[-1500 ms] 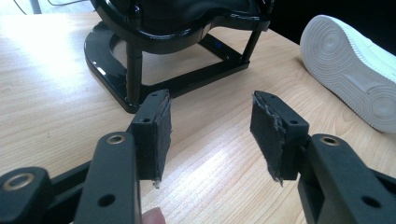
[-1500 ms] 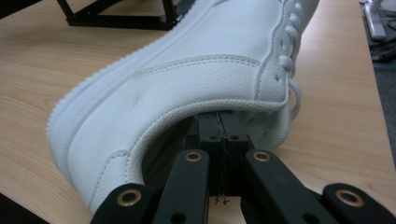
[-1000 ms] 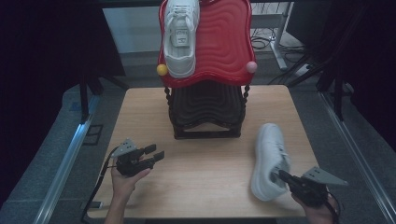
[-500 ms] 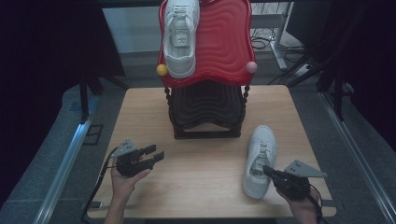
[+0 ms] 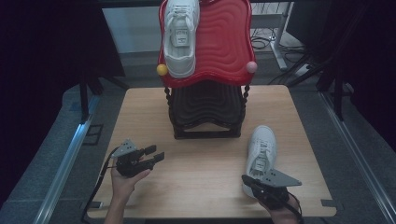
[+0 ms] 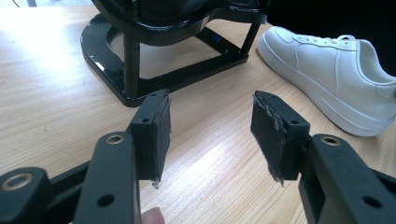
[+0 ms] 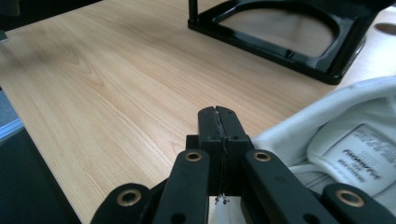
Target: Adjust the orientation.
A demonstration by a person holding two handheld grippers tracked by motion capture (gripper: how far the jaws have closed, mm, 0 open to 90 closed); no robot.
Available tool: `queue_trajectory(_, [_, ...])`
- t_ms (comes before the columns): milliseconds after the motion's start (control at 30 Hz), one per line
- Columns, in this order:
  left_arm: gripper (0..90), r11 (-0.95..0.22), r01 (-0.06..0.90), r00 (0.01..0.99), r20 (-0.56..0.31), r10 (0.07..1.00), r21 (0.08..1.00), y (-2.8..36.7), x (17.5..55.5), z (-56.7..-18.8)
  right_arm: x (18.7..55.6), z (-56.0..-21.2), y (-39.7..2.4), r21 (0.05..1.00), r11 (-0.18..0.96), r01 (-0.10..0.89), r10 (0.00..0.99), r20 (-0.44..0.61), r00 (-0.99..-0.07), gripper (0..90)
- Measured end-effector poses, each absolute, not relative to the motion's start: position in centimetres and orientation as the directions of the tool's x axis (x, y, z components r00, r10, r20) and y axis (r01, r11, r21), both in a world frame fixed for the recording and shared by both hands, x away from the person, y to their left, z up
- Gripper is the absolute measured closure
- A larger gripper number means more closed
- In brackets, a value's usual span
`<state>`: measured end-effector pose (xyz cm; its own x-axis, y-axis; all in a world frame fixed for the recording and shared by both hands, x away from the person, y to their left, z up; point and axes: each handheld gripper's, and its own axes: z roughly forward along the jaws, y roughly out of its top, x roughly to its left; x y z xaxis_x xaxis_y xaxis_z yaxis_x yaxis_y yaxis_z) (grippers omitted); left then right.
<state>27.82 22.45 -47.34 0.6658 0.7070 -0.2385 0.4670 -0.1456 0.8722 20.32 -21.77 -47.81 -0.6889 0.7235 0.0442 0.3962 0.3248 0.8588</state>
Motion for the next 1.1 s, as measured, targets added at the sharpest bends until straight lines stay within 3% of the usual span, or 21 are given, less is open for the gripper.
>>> queue_trajectory(167, [48.1,-0.13,0.475,0.659,-0.253,0.709,0.87,22.8,27.8,-47.5,19.9,-47.7,-21.5,0.842,0.364,0.399,0.744,-0.004,-0.669,89.9])
queue_trajectory(1100, [48.0,-0.147,0.48,0.672,-0.254,0.695,0.865,22.7,27.8,-47.7,19.1,-47.8,-30.2,0.868,0.198,0.455,0.855,0.074,-0.513,89.9])
